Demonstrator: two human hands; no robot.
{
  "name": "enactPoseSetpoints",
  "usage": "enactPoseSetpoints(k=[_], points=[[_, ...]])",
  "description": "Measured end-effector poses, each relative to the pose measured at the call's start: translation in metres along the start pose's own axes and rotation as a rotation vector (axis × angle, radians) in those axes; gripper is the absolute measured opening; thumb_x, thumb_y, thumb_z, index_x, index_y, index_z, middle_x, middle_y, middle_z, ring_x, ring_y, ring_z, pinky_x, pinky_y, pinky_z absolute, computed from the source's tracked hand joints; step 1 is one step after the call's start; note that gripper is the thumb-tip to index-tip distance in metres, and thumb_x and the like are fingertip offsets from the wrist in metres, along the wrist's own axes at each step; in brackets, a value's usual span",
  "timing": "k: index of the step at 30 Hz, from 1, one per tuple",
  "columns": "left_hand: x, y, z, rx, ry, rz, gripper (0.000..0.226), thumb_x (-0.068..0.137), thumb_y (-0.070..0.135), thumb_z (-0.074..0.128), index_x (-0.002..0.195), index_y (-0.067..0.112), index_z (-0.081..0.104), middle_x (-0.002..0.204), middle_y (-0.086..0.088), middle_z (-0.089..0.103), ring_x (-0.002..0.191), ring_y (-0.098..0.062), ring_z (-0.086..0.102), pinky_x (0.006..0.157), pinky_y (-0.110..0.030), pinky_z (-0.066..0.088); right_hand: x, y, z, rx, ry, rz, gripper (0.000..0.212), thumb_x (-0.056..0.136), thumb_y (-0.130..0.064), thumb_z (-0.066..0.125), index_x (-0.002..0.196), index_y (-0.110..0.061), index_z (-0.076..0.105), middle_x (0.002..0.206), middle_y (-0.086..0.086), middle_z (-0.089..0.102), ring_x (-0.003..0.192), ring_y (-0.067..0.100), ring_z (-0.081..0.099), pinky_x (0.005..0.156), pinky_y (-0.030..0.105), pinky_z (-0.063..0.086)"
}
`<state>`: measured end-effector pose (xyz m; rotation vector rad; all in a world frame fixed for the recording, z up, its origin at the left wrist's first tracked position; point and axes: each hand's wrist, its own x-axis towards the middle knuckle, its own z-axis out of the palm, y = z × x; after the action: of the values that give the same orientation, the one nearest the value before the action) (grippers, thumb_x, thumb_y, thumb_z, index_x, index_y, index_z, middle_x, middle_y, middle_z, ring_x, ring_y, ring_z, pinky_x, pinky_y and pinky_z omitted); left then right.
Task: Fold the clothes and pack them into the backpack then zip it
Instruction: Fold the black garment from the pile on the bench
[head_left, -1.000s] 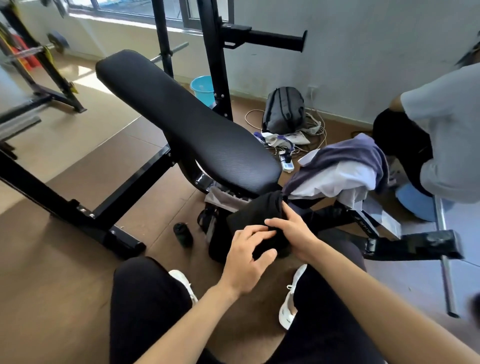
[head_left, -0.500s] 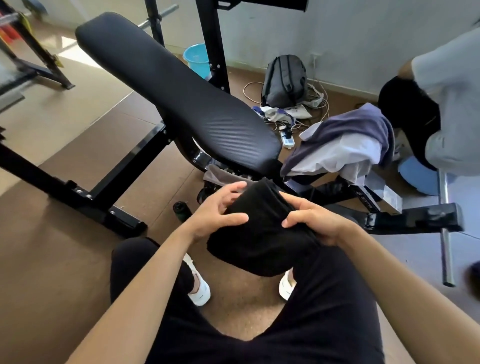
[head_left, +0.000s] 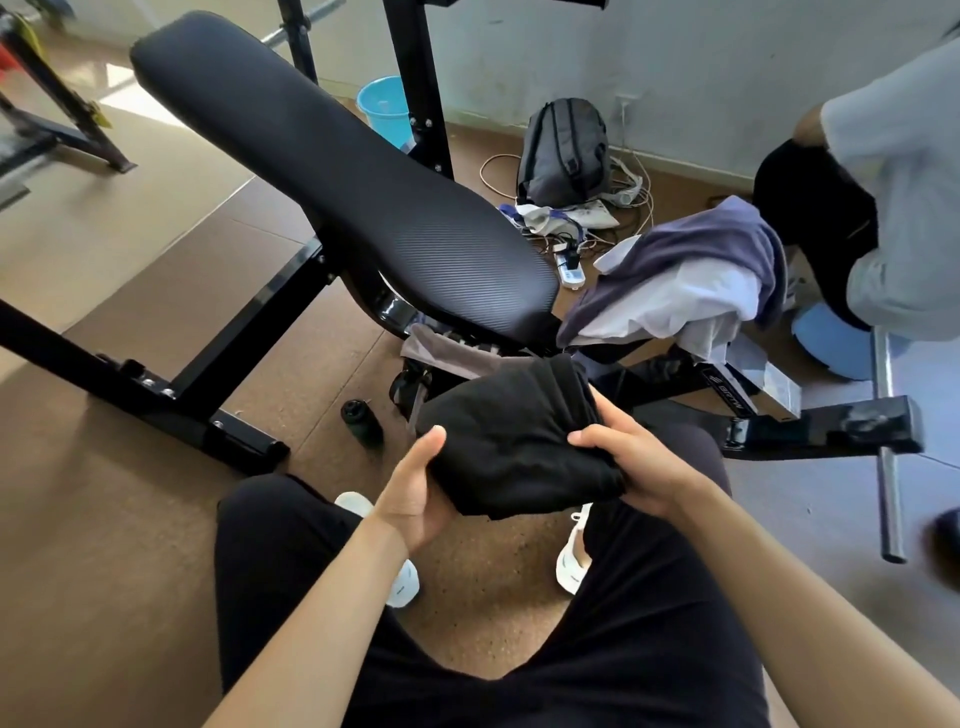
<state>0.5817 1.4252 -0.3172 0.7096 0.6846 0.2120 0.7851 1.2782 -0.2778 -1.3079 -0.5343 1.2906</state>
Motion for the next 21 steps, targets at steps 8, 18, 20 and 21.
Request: enactPoseSetpoints(k=[8,18,20,21], points=[[0.008,-0.007,0.004,0.396,0.304,0.152,0.068,0.078,0.035,0.087,0.139,0.026,0.059,0.131,0.007,0.069,0.122,-0.018,0.065,0.111,-0.050,0.048,0.002,0.016,0.000,-0.009,0.080,-0.046,0.065,0.091,0.014,0.052,0.143,-0.024,0.051,0.134,0.008,0.066,0.120,0.022,0.064,0.100,0.036,0.053],[0.007,0.005,-0.005,0.526,0.152,0.318,0.055,0.079,0.025,0.085,0.130,0.014,0.067,0.127,-0.005,0.072,0.123,-0.025,0.066,0.109,-0.055,0.048,0.003,0.025,0.008,0.088,0.081,0.119,0.053,0.078,0.009,0.077,0.127,-0.002,0.063,0.123,0.018,0.071,0.114,0.032,0.069,0.096,0.040,0.057],[0.005,0.010,-0.004,0.663,0.218,0.374,0.051,0.080,0.022,0.086,0.127,0.015,0.068,0.122,0.000,0.074,0.118,-0.018,0.068,0.106,-0.052,0.051,0.004,0.025,0.009,0.058,0.205,0.056,0.052,0.076,0.008,0.079,0.124,-0.002,0.064,0.118,0.015,0.074,0.112,0.031,0.070,0.091,0.038,0.059],[0.005,0.013,-0.002,0.776,0.271,0.420,0.050,0.080,0.022,0.087,0.126,0.016,0.068,0.119,0.003,0.075,0.115,-0.014,0.069,0.104,-0.049,0.053,0.005,0.027,0.009,0.005,0.258,0.016,0.053,0.074,0.007,0.082,0.123,-0.005,0.065,0.116,0.011,0.075,0.111,0.029,0.071,0.089,0.037,0.060]])
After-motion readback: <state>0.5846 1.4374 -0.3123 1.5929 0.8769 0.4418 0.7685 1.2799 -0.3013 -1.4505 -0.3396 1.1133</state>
